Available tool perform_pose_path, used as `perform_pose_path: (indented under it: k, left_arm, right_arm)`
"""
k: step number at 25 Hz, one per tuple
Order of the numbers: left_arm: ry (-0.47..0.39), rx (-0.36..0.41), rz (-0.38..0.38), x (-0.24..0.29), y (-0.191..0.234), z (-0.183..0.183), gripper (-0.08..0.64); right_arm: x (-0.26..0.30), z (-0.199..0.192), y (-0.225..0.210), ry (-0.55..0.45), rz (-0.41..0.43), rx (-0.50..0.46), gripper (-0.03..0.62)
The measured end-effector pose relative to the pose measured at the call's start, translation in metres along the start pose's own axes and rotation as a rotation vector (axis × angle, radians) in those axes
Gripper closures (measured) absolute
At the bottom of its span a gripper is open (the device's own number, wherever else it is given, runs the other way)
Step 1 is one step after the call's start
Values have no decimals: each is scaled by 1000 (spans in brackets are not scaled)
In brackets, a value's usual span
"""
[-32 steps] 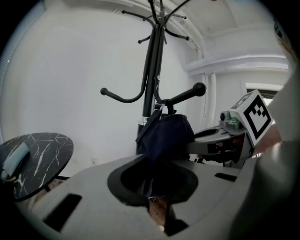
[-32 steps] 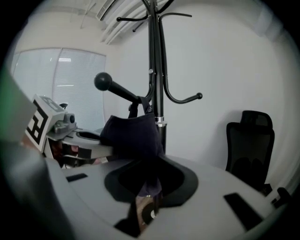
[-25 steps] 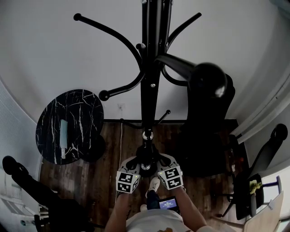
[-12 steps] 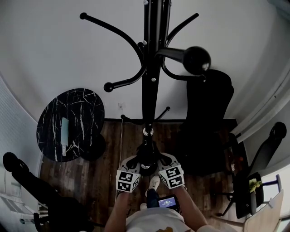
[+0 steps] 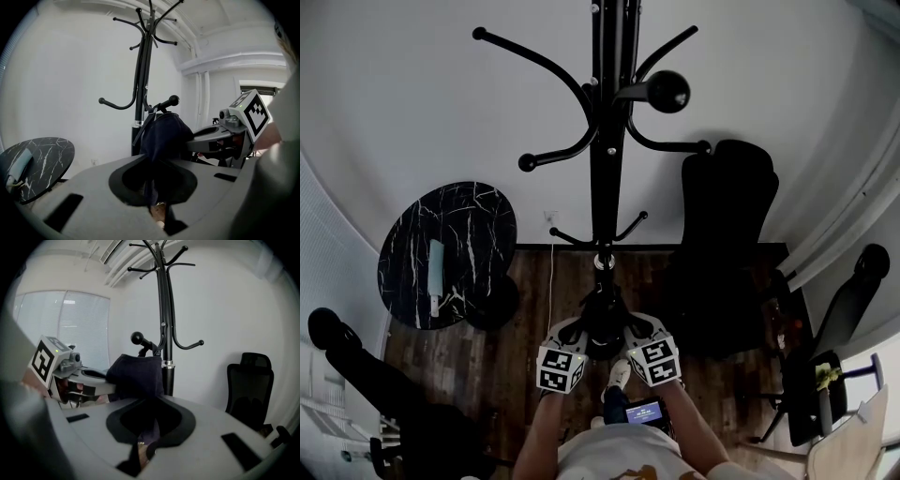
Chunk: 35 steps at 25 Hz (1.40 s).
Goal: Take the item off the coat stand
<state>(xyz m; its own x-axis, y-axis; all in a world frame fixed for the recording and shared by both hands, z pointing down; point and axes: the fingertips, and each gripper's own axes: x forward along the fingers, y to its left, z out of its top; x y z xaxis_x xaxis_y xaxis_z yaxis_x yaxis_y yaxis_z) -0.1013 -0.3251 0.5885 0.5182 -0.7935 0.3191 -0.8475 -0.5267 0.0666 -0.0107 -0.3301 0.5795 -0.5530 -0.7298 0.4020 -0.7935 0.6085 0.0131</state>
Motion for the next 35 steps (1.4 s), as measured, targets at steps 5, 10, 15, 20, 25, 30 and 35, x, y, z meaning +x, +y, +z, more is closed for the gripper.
perform_pose_path:
  k: [5, 10, 15, 20, 25, 30, 35]
  left_arm:
    - [-1, -1, -4, -7, -7, 1, 528]
    - [-7, 0, -11, -14, -12, 1, 528]
    - [-16, -14, -17, -22, -18, 0, 528]
    - [-31, -15, -21, -31, -24, 5, 528]
    - [-47, -13, -25, -41, -30, 11, 528]
    - [-59, -14, -32, -52, -36, 13, 529]
    - [-81, -30, -33, -64, -47, 16, 529]
  right_arm:
    - [-10, 0, 4, -9, -2, 1, 558]
    - [-18, 0, 9, -16, -4, 3, 558]
    - [-26, 0, 13, -17, -9, -6, 558]
    - [-35, 2, 18, -32, -13, 1, 560]
    - [-45, 5, 23, -44, -21, -17, 560]
    - [-55, 7, 30, -54, -28, -22, 560]
    - [-70, 6, 37, -70, -54, -7, 561]
